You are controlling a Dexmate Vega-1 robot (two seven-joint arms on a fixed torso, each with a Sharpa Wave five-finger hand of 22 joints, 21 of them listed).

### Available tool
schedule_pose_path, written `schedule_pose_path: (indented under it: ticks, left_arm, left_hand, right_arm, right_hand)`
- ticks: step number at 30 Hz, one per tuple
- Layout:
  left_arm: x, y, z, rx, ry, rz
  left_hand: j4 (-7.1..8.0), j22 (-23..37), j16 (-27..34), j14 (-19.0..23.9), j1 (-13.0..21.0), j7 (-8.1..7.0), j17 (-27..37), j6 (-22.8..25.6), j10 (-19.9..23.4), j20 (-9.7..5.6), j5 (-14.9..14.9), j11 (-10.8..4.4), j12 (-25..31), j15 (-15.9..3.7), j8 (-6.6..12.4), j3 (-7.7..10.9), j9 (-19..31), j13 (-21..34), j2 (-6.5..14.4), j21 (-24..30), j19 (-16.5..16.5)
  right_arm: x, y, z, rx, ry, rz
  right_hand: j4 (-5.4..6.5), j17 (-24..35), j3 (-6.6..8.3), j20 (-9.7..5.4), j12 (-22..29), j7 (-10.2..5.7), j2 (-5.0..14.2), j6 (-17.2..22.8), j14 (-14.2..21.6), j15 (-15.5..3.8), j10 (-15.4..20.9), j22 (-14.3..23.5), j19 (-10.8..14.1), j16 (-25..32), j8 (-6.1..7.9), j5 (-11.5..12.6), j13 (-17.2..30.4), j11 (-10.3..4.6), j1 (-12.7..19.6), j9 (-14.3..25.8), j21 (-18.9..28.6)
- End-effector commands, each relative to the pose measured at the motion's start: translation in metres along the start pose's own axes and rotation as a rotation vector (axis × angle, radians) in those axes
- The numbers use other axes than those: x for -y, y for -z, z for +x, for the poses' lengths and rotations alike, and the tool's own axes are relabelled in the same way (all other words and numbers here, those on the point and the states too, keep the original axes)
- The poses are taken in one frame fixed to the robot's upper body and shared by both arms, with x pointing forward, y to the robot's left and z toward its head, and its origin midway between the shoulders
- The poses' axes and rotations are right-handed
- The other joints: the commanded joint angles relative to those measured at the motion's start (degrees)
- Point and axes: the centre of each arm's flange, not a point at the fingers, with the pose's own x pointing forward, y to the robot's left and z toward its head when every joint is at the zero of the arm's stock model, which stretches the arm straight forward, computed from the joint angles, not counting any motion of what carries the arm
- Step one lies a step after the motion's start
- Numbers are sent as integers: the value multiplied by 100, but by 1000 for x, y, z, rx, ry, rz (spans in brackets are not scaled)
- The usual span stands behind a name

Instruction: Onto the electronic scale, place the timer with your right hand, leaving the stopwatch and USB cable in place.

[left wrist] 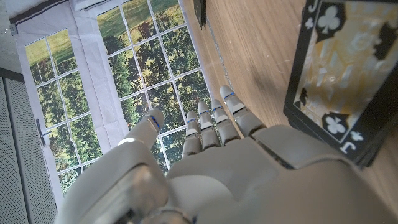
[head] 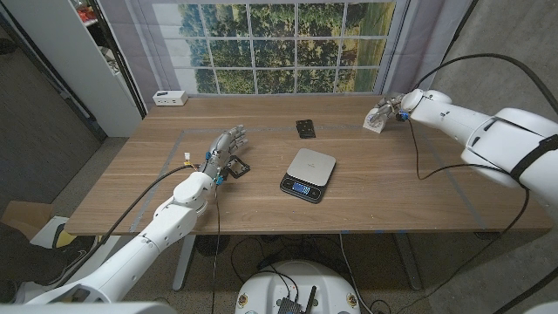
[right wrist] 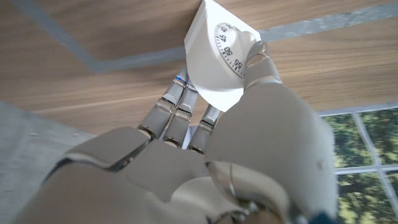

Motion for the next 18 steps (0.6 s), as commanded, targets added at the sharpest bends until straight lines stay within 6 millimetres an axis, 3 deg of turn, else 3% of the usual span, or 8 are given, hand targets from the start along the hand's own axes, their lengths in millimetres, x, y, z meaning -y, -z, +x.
schedule_pose_path:
  ticks: [1,18]
  left_arm:
    - [-1,2,1,1,10,-7]
    - [-5,2,-1,10,27,-8]
  left_hand:
    - [-23,22,12,26,-6,-6,16,68,49,7,22,16,17,8,42,15,29,21,13,-18,29]
    - [-27,22,12,31,-11,-5,17,68,59,7,22,9,17,3,36,14,29,30,13,-31,34]
  right_arm:
    - [16,-117,-86,292,-25,-35]
    - [6,-135,-157,374,-19,-20]
  right_hand:
    - [185,139,250,-266,81,7,312,63,837,-1150,257,37,35,-7,-20,15,561,-166,224,24,49]
    - [201,248,260,-269,57,14,277,23,962,-1152,359,102,54,-47,-112,1,507,-168,142,1,175]
